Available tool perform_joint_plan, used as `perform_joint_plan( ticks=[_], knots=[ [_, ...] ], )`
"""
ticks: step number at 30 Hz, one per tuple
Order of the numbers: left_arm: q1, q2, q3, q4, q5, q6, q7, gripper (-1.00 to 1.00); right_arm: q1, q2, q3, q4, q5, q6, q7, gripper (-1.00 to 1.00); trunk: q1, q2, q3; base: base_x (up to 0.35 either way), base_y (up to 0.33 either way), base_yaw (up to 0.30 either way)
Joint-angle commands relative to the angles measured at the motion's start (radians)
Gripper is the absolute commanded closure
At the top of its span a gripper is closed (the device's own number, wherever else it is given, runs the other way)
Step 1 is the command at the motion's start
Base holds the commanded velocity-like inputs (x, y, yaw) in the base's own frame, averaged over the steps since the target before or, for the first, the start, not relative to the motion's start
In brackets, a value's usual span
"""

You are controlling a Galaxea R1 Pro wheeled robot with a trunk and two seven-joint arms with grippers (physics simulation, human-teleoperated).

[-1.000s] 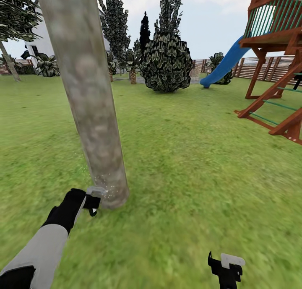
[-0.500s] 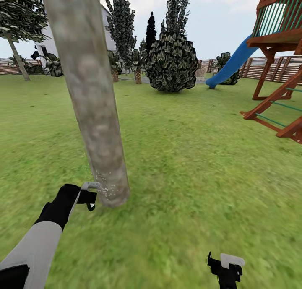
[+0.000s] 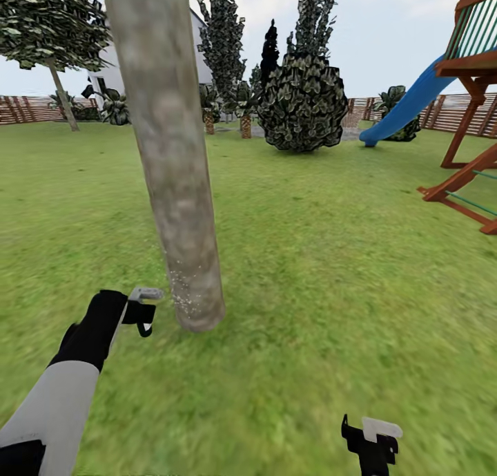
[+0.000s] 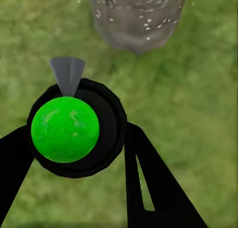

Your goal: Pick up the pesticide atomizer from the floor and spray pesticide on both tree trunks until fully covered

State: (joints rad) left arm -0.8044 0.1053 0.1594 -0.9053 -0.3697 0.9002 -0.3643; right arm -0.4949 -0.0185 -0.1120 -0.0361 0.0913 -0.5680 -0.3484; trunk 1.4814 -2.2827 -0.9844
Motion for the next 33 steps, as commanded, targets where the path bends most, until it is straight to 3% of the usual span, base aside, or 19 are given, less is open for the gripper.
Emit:
perform_joint_plan(
  ticks=[1, 14, 27, 33],
  knots=[
    [0.002, -0.001, 0.001, -0.001, -0.011, 0.002, -0.010, 1.00, -0.001, 0.000, -0.008, 0.001, 0.010, -0.003, -0.003, -1.00, 0.000, 0.000, -0.001, 0.094, -0.073, 0.035],
    [0.006, -0.001, 0.002, -0.001, -0.012, 0.000, -0.010, 1.00, -0.001, -0.004, -0.008, 0.001, 0.009, -0.003, -0.003, -1.00, 0.000, 0.000, -0.001, 0.212, -0.189, 0.002],
    [0.010, 0.001, -0.001, 0.000, -0.015, 0.000, -0.009, 1.00, -0.001, -0.003, -0.008, 0.001, 0.009, -0.003, -0.003, -1.00, 0.000, 0.000, -0.001, -0.062, -0.274, 0.006],
    [0.016, 0.016, 0.006, 0.028, -0.015, -0.008, -0.005, 1.00, -0.001, -0.003, -0.008, 0.001, 0.010, -0.003, -0.003, -1.00, 0.000, 0.000, -0.001, -0.001, -0.276, 0.242]
  ],
)
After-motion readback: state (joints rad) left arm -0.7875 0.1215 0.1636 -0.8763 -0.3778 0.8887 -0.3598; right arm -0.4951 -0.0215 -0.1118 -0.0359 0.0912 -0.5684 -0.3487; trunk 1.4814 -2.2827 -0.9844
